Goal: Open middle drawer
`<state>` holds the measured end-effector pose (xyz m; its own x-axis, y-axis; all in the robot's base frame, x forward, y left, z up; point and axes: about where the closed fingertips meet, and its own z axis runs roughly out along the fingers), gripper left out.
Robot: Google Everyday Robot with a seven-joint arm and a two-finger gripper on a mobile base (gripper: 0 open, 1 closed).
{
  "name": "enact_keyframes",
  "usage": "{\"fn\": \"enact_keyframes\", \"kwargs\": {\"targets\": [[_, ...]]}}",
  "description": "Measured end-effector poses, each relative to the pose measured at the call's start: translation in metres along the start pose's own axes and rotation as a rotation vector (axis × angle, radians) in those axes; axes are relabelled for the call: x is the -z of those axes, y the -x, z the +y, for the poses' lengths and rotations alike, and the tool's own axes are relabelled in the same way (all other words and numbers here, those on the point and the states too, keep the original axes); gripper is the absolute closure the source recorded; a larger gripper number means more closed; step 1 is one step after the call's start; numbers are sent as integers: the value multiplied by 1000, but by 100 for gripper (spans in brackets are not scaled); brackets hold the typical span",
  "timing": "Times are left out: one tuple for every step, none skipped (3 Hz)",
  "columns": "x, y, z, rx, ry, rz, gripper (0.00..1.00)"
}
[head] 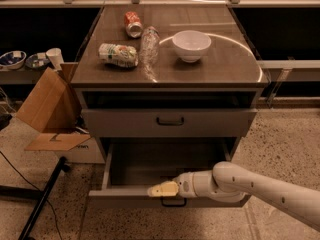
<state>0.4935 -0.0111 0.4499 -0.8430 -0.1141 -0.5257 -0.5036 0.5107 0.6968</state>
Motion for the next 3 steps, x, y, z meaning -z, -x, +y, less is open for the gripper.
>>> {"fn": "enact_keyframes", "kwargs": {"targets": [[4, -27, 11, -25, 7, 59, 0], [6, -35, 15, -36, 9, 87, 0], [9, -46, 19, -55, 11, 128, 0]]}}
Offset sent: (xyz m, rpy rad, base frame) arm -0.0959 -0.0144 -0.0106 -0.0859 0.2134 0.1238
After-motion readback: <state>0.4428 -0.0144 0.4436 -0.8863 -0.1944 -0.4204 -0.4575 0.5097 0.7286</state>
